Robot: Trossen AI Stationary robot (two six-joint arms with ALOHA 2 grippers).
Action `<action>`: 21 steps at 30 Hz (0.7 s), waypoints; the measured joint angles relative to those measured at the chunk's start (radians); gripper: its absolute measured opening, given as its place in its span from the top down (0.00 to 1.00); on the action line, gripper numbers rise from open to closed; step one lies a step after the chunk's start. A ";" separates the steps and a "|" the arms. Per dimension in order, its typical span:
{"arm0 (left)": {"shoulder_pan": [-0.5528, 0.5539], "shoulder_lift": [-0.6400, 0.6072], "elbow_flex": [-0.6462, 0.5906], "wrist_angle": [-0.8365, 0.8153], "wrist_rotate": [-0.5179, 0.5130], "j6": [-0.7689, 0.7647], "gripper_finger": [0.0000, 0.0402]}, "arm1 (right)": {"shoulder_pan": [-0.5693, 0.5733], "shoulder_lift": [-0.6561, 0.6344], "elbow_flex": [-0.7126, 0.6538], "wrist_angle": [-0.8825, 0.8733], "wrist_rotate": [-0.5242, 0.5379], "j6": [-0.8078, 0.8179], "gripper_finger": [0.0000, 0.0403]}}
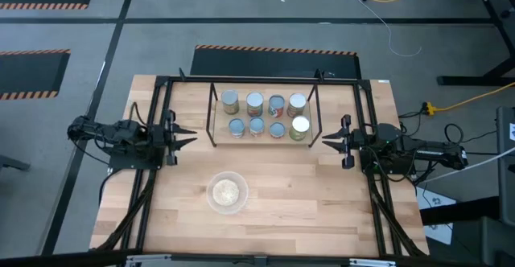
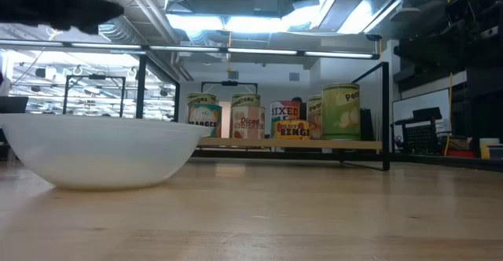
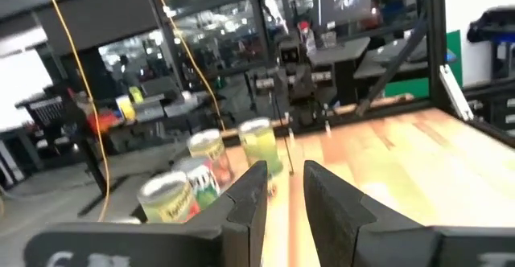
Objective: Pick and place cans onto a shelf
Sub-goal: Return to Home Position
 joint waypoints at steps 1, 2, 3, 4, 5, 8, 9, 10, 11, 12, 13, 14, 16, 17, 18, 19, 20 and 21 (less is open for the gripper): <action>0.011 0.000 -0.010 -0.004 0.008 -0.012 0.81 | 0.000 0.000 0.000 0.000 0.000 0.000 0.82; 0.022 0.000 -0.020 -0.005 0.016 -0.028 0.81 | 0.000 0.000 0.000 0.000 0.000 0.000 0.82; 0.032 0.000 -0.030 -0.003 0.024 -0.044 0.81 | 0.000 0.000 0.000 0.000 0.000 0.000 0.82; 0.042 0.000 -0.043 -0.002 0.033 -0.059 0.81 | 0.000 0.000 0.000 0.000 0.000 0.000 0.82; 0.051 0.000 -0.054 -0.005 0.040 -0.075 0.81 | 0.000 0.000 0.000 0.000 0.000 0.000 0.82; 0.074 0.000 -0.082 -0.002 0.068 -0.114 0.81 | 0.000 0.000 0.000 0.000 0.000 0.000 0.82; 0.081 0.000 -0.092 0.000 0.083 -0.133 0.81 | 0.000 0.000 0.000 0.000 0.000 0.000 0.82; 0.088 0.000 -0.104 -0.001 0.098 -0.149 0.81 | 0.000 0.000 0.000 0.000 0.001 0.000 0.82; 0.094 0.000 -0.115 -0.002 0.112 -0.162 0.81 | 0.000 0.000 0.000 0.000 0.001 0.000 0.82; 0.099 0.000 -0.125 0.000 0.122 -0.176 0.81 | 0.000 0.000 0.000 0.000 0.001 0.000 0.82; 0.104 0.001 -0.132 0.018 0.131 -0.183 0.81 | 0.000 0.000 0.000 0.000 0.001 0.000 0.82; 0.111 0.000 -0.139 0.039 0.145 -0.183 0.81 | 0.000 0.000 0.000 0.000 0.001 0.000 0.82; 0.125 0.000 -0.157 0.079 0.183 -0.162 0.81 | 0.000 0.000 0.000 0.000 0.001 0.000 0.82; 0.133 0.000 -0.161 0.089 0.200 -0.156 0.81 | 0.000 0.000 0.000 0.000 0.002 0.000 0.82; 0.141 0.000 -0.161 0.090 0.206 -0.156 0.81 | 0.000 0.000 0.000 0.000 0.002 0.000 0.82; 0.150 0.000 -0.161 0.088 0.212 -0.156 0.81 | 0.000 0.001 0.000 0.000 0.002 0.000 0.82; 0.157 0.000 -0.161 0.086 0.222 -0.156 0.81 | 0.000 0.001 0.000 0.000 0.002 0.000 0.82; 0.163 0.000 -0.161 0.084 0.230 -0.158 0.81 | 0.000 0.001 0.000 0.000 0.002 0.000 0.82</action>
